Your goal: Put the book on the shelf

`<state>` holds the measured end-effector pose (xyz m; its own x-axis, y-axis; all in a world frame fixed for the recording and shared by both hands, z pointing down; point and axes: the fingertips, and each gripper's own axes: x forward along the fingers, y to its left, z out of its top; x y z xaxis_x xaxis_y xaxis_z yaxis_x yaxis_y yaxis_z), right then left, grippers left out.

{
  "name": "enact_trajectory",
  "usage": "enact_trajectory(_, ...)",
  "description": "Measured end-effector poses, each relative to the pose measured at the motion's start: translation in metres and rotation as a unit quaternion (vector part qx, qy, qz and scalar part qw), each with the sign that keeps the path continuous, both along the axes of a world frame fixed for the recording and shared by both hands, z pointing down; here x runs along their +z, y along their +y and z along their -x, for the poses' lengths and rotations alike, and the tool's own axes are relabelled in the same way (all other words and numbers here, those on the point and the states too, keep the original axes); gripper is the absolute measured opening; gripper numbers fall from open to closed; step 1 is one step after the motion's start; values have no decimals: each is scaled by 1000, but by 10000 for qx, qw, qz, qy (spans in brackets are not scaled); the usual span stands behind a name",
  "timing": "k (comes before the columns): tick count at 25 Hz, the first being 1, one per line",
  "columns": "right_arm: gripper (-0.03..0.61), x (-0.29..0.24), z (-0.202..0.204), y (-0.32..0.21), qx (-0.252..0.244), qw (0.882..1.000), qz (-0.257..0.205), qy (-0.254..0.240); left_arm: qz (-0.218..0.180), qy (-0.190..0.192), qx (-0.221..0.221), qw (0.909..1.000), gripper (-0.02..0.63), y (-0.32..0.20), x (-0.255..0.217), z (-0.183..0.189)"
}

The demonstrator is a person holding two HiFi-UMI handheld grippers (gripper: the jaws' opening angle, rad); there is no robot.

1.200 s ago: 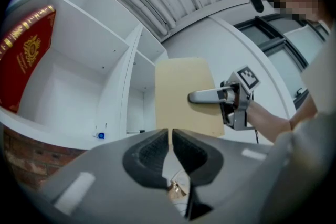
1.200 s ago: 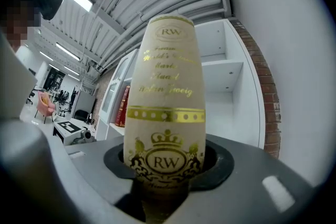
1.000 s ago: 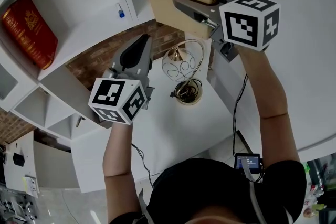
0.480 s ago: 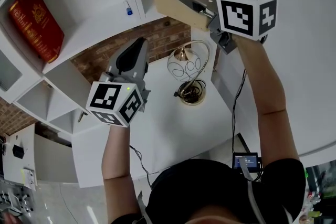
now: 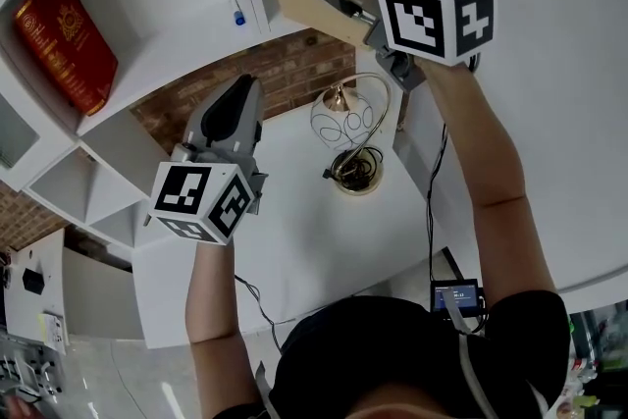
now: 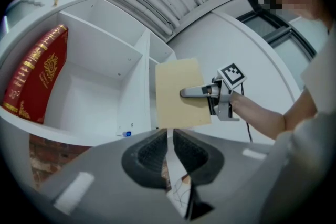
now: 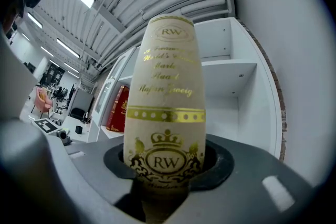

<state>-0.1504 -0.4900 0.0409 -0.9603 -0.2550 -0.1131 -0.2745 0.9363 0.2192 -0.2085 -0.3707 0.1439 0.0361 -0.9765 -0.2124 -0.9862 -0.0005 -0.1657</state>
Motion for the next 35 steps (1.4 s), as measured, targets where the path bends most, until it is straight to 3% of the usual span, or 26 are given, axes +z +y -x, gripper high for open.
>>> enact_trajectory(25,224,-4,36,-25,131,9998,125,-37,81,-53,-351,9993,31,-3,0,4)
enact_trajectory(35,224,-8,50,-41,372,9984,389,154,76,-21,-249,9997,38,-13,-2,-7)
